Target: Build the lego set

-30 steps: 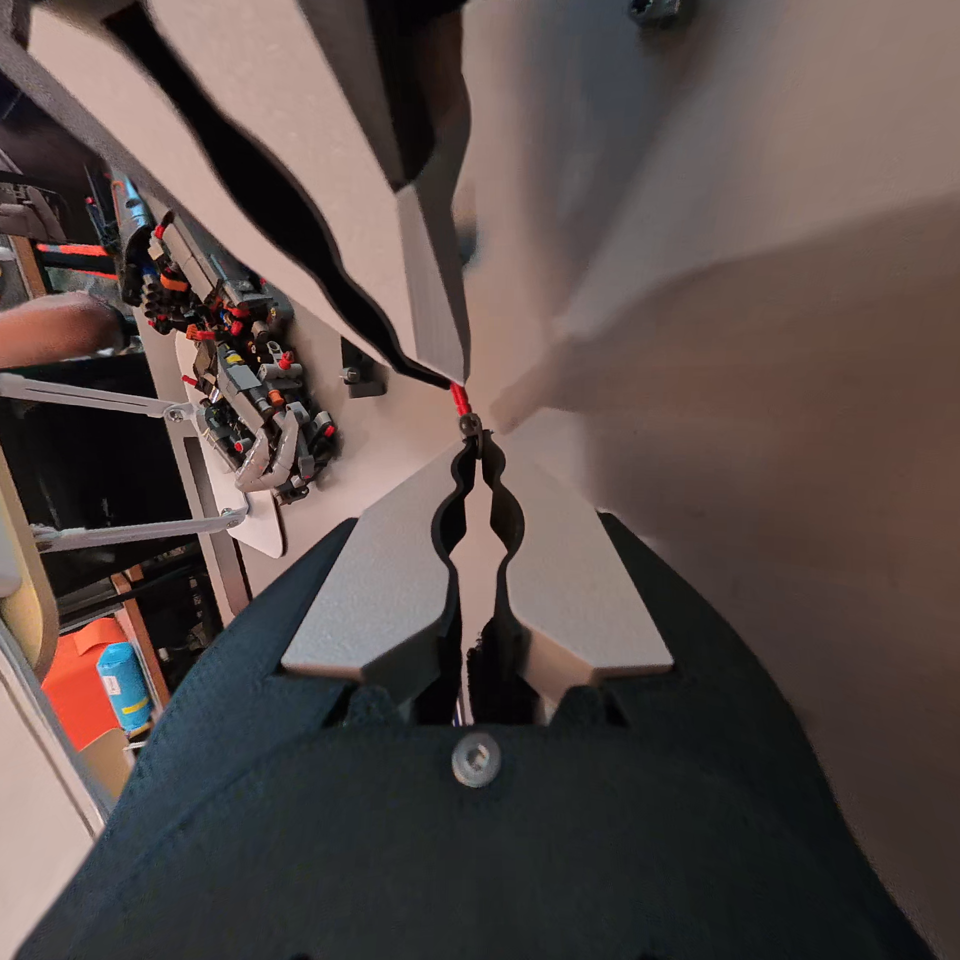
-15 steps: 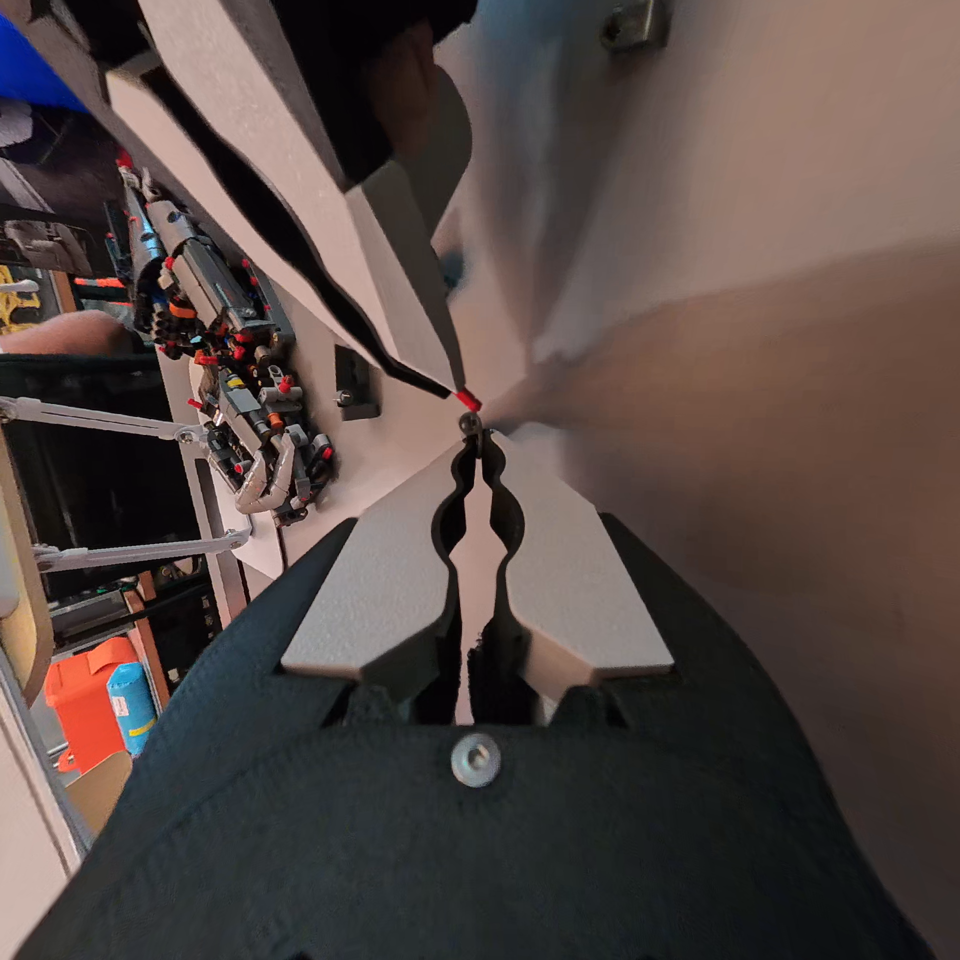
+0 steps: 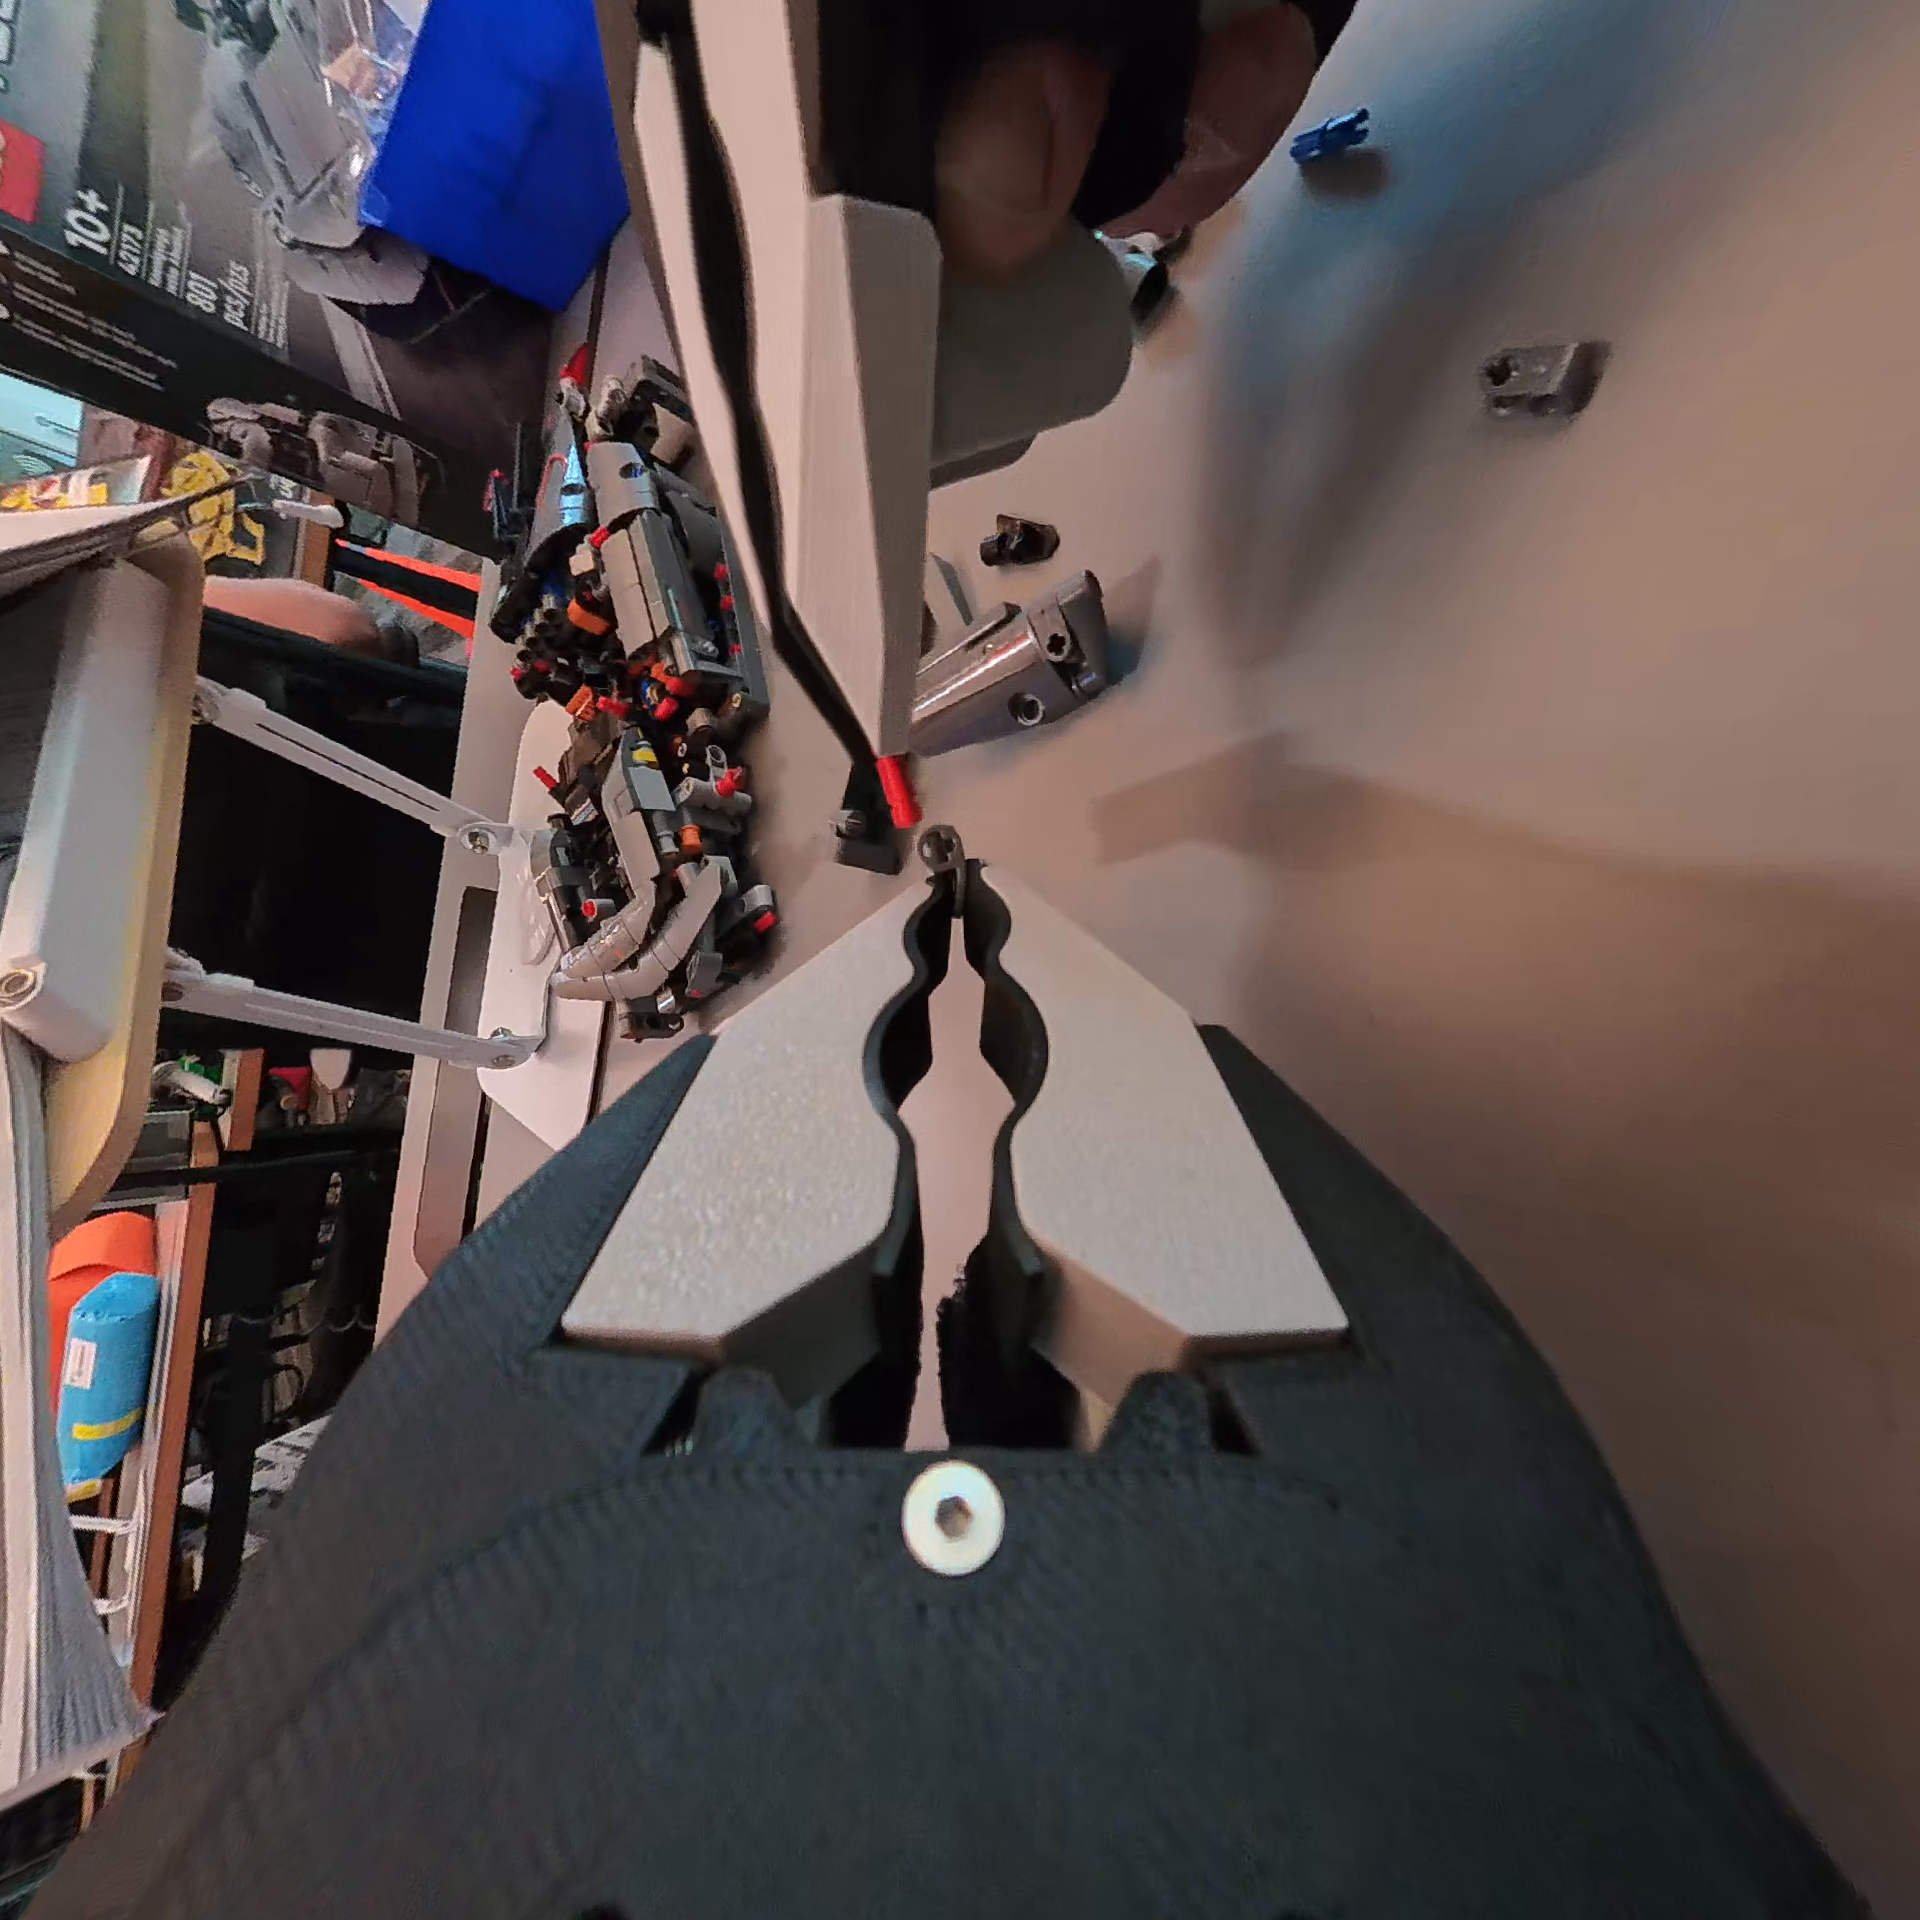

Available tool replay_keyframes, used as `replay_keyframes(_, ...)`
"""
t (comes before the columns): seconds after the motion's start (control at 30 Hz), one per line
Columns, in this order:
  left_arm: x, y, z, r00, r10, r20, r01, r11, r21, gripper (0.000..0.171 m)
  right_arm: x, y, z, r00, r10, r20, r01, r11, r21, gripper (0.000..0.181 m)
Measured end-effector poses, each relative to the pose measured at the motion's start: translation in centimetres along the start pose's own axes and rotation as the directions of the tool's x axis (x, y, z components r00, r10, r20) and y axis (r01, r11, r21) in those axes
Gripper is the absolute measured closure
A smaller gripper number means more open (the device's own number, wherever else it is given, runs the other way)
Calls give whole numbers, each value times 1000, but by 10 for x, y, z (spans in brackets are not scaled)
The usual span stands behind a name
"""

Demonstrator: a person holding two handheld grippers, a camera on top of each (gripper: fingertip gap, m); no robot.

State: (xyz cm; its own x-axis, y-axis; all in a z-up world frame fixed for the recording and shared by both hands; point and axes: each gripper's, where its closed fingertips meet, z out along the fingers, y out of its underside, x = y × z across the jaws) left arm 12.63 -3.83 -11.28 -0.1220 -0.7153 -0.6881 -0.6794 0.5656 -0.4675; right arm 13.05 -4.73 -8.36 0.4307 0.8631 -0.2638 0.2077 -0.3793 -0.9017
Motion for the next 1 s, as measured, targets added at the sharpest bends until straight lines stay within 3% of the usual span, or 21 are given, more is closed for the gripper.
replay_keyframes(1.0,-9,-10,3,997,43,60,-44,999,15,171,2,-2,-7,1000,6,15,-7,1000,30,181)
